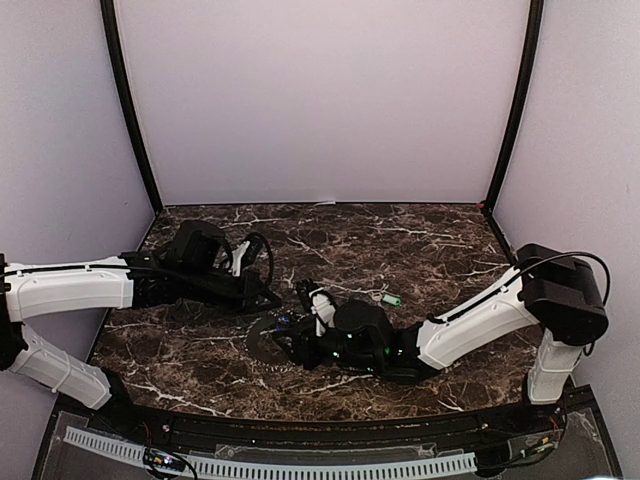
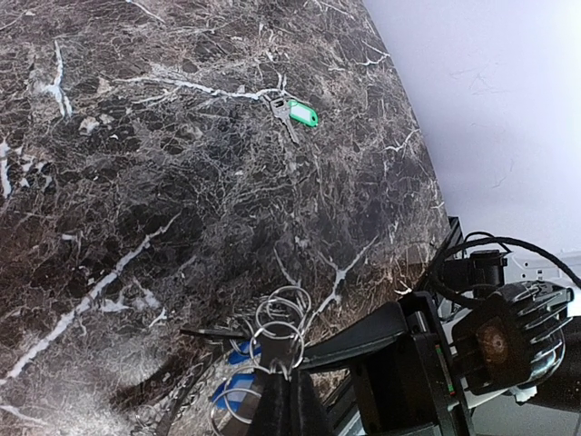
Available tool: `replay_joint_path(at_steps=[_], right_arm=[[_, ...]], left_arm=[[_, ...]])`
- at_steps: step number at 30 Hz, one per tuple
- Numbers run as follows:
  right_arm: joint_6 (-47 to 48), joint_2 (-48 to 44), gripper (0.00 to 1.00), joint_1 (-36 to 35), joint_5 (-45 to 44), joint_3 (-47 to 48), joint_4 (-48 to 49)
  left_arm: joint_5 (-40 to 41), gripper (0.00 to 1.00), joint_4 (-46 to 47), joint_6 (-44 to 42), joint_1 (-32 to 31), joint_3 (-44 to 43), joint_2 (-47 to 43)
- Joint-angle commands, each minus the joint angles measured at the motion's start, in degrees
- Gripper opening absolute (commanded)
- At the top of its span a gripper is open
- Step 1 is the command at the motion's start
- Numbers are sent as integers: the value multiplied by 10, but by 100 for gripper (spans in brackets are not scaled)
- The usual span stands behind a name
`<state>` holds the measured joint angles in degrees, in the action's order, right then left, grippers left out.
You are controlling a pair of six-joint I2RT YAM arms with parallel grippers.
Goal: Remove the keys from the keyring
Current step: Pass from the left arm to the right
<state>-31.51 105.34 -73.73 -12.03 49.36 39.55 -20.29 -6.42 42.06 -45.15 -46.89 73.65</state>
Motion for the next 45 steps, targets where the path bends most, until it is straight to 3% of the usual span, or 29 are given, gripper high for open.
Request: replay_joint_path(at_steps=[1,16,24,32,43,45], right_arm=[[11,18,47,-2,-24,19,24],[-11,53,51,3,-52,37,50],[6,56,33,13,-41,33,98],[59,24,1,14,4,12,114],[116,-66,0,14,102,-4,-22],[120,-75,0,14,116,-4,-37]], left_arm=[[-22,0,27,12,0,4,-22],[-40,0,43,23,0,14,-22],[-41,0,60,35,0,31,-26],[1,0,65,22,0,36,-34],[26,0,108,15,3,62,-52],[21,5,117,10,3,67,-53]])
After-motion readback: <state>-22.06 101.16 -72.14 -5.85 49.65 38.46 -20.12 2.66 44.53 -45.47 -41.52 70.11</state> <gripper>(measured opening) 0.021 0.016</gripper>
